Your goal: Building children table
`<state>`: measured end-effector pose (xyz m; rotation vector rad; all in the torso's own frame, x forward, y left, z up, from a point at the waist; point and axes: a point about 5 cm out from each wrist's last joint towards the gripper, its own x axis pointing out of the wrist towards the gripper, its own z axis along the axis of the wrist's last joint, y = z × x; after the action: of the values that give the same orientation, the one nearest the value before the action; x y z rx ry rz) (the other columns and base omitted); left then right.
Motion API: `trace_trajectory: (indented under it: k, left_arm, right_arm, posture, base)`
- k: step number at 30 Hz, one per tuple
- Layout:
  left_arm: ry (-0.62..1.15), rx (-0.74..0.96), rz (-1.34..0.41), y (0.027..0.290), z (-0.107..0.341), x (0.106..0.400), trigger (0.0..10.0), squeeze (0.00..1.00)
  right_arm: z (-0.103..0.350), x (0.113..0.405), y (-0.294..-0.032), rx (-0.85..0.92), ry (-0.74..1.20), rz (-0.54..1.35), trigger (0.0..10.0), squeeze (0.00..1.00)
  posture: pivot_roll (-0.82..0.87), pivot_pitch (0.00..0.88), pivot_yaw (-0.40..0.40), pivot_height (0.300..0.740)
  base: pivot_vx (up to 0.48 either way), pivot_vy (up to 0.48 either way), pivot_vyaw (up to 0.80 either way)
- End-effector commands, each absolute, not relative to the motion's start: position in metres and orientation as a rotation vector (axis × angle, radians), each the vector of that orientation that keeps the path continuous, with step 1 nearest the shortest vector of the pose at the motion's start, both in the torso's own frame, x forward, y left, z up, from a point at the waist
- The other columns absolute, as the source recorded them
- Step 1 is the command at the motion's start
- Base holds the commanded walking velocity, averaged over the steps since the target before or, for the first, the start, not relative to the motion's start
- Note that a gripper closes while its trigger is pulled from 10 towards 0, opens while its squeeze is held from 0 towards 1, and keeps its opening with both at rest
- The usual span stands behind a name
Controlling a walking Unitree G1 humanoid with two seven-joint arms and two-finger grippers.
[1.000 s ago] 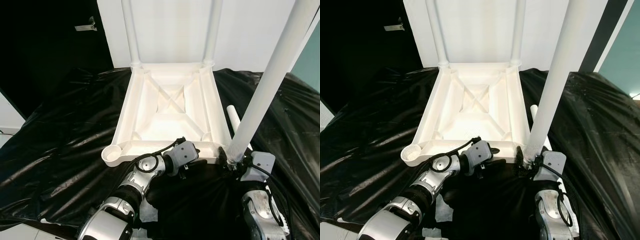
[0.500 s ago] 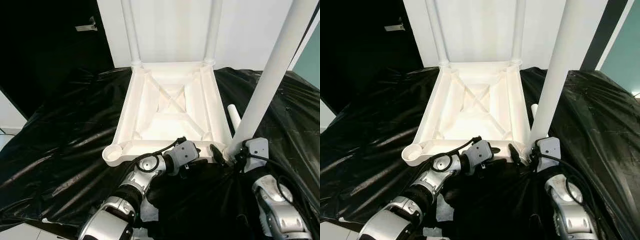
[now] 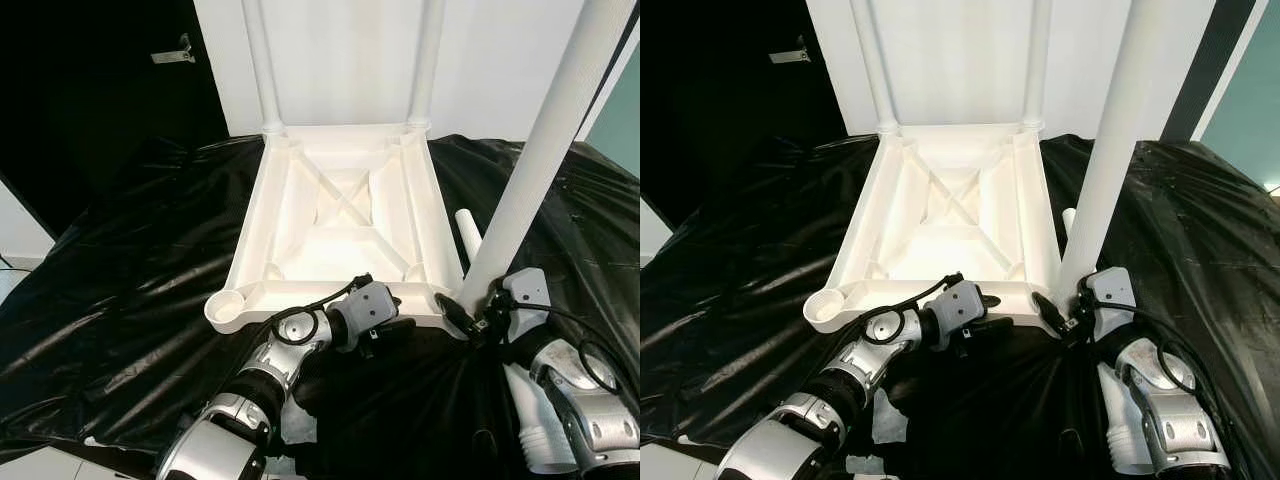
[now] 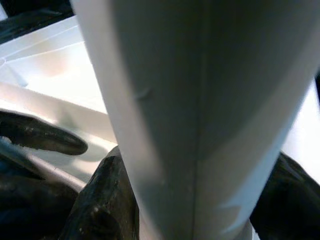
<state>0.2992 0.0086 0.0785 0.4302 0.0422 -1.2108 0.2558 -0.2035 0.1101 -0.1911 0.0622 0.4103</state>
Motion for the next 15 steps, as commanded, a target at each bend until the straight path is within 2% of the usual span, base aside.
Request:
trace_trajectory:
  k: [1,3,8,10,11,15]
  left_arm:
    - [0.212,0.422,-1.163,0.018,0.045,0.287,10.0,0.0]
    - [0.211,0.422,-1.164,0.017,0.045,0.287,10.0,0.0]
    - [0.212,0.419,-1.161,0.017,0.045,0.287,10.0,0.0]
    - [0.212,0.419,-1.161,0.017,0.045,0.287,10.0,0.0]
    - [0.214,0.419,-1.158,0.018,0.045,0.287,10.0,0.0]
    - [0.215,0.42,-1.159,0.019,0.044,0.287,10.0,0.0]
  right_arm:
    - [0.093,0.251,-0.198,-0.138,0.138,0.338,0.0,0.0]
    - [0.083,0.245,-0.19,-0.111,0.155,0.23,0.0,0.0]
    - [0.076,0.233,-0.167,-0.075,0.119,0.104,0.0,0.0]
    - [0.076,0.233,-0.167,-0.075,0.119,0.104,0.0,0.0]
    - [0.084,0.235,-0.165,-0.022,0.037,0.026,0.0,0.0]
    - [0.092,0.237,-0.168,0.0,-0.03,-0.013,0.0,0.0]
  posture:
    - [-0.07,0.0,0.019,0.74]
    - [-0.07,0.0,0.018,0.74]
    - [-0.07,0.0,0.019,0.74]
    - [-0.07,0.0,0.019,0.74]
    - [-0.06,0.0,0.021,0.74]
    - [-0.07,0.0,0.024,0.74]
  base:
    - [0.0,0.0,0.0]
    - [0.0,0.0,0.0]
    - [0.0,0.0,0.0]
    - [0.0,0.0,0.0]
    - [0.0,0.0,0.0]
    - [0.0,0.0,0.0]
